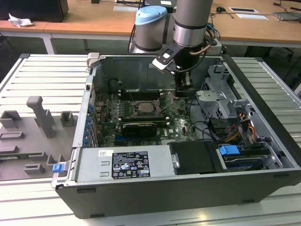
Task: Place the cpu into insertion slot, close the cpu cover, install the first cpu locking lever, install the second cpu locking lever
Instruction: 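Close the cpu cover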
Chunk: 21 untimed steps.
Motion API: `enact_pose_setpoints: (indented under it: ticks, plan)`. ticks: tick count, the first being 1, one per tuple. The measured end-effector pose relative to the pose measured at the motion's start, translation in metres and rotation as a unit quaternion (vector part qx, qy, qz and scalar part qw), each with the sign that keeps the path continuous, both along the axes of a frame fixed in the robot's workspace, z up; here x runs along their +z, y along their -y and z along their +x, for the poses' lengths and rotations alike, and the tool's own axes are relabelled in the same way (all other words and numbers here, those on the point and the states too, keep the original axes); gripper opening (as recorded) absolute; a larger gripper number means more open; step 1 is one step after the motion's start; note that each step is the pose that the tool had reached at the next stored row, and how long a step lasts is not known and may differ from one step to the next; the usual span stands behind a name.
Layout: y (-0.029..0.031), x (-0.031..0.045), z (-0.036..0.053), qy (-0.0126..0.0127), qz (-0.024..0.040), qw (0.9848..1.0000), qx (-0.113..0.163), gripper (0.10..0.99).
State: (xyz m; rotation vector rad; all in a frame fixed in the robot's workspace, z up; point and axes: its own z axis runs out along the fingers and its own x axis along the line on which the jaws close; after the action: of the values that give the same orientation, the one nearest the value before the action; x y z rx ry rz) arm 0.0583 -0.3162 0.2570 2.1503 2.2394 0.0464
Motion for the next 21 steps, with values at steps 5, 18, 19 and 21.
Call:
enact_pose_setpoints:
  ticks: [5,18,19,21]
  plan:
    - [-0.0002,-0.0067,0.0011,-0.0018,0.0,1.0,0.001,0.106]
    - [-0.0002,-0.0086,-0.0212,-0.0024,0.0001,1.0,0.001,0.106]
    - [-0.0002,-0.0086,-0.0224,-0.0024,0.0001,1.0,0.001,0.106]
    - [-0.0002,-0.0086,-0.0237,-0.0024,0.0002,1.0,0.001,0.106]
